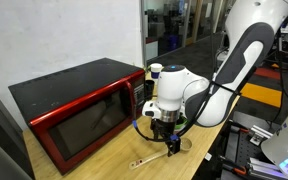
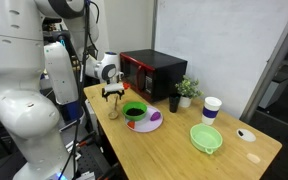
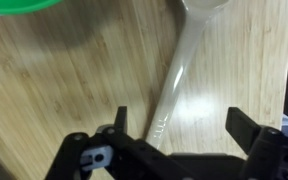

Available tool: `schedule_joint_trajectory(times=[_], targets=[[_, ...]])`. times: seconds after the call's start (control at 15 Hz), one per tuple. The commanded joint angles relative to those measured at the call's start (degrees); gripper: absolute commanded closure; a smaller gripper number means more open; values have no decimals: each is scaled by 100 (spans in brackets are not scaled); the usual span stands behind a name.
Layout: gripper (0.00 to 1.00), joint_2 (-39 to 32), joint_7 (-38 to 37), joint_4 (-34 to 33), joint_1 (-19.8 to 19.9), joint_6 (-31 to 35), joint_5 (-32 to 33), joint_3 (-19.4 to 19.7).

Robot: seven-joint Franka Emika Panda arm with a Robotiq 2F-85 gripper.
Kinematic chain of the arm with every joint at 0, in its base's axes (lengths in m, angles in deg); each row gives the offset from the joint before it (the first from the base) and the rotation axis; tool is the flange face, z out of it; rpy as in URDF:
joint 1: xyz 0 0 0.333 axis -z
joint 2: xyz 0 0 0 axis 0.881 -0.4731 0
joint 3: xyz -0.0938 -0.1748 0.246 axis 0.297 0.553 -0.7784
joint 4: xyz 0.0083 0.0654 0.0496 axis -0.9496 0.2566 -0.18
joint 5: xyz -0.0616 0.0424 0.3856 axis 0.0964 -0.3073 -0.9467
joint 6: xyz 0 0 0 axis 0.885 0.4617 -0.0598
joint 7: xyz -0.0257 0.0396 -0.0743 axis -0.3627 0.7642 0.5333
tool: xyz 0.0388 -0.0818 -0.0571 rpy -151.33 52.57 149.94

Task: Use the ladle to scoop some of the contents in the light green bowl into the green pot on the right

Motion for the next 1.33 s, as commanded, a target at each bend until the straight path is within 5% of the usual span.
schedule_joint_trajectory(times=[0.0,0.27,0.8,1.27], targets=[[0,-4,-79,192,255,151,87,-249],[0,93,-410,440,133,347,387,-132],[0,-8,-1798,575,-56,863,2010,260],[0,-206,-2110,479,-348,1051,2229,460]])
